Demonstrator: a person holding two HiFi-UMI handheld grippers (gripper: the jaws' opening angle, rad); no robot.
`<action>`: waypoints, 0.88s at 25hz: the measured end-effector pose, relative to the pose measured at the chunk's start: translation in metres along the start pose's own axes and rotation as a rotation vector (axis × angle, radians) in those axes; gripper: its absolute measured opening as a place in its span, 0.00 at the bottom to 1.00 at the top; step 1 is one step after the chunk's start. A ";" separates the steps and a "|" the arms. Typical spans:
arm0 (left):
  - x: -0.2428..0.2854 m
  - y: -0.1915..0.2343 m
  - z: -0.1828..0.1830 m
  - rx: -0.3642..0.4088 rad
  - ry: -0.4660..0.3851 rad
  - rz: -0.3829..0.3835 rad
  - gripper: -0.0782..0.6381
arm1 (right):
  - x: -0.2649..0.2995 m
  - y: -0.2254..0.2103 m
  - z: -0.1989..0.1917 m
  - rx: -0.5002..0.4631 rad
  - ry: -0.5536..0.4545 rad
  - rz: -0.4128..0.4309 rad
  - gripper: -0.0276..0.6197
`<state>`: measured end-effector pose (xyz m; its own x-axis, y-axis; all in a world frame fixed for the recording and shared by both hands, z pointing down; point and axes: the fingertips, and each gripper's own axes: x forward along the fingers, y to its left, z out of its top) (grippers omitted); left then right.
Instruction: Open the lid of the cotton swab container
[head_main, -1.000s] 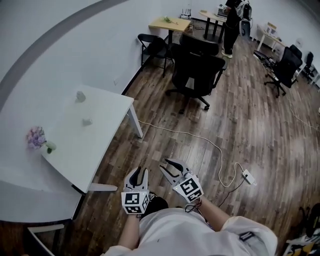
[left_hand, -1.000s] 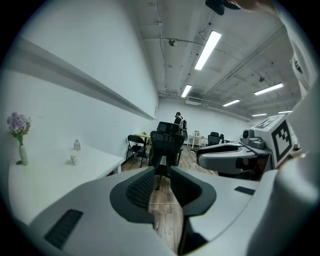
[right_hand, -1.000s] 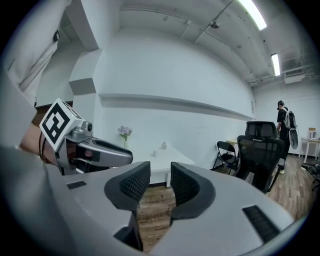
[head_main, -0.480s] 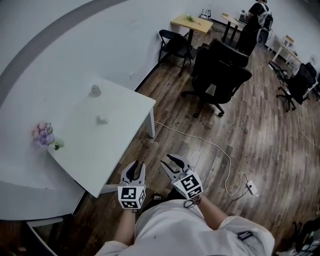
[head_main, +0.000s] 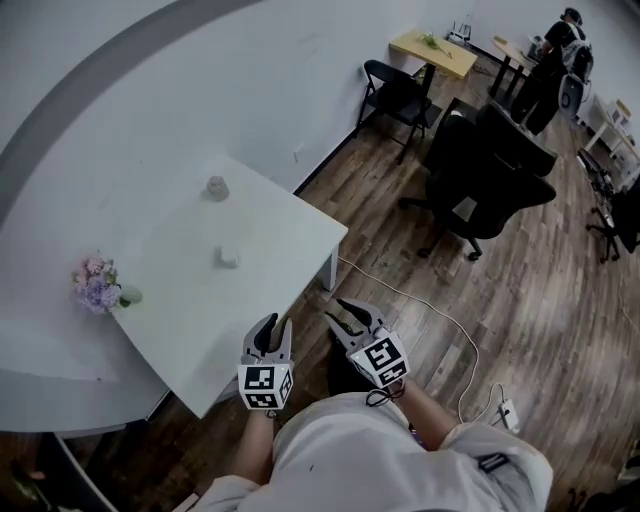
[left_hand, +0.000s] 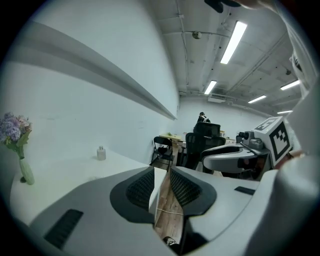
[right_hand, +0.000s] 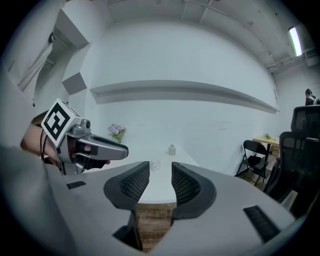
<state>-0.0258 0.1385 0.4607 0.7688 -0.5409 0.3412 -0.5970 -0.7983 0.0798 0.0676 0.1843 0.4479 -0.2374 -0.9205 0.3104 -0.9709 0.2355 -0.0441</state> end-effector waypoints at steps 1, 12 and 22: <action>0.013 0.012 0.007 -0.007 -0.001 0.024 0.26 | 0.016 -0.011 0.006 -0.009 0.002 0.023 0.26; 0.128 0.072 0.058 -0.065 0.036 0.207 0.26 | 0.137 -0.118 0.059 -0.076 0.012 0.220 0.26; 0.137 0.129 0.039 -0.130 0.104 0.404 0.26 | 0.219 -0.117 0.045 -0.097 0.072 0.422 0.26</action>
<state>0.0115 -0.0485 0.4813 0.4447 -0.7680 0.4609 -0.8740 -0.4847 0.0357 0.1275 -0.0592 0.4788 -0.6065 -0.7141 0.3495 -0.7808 0.6178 -0.0928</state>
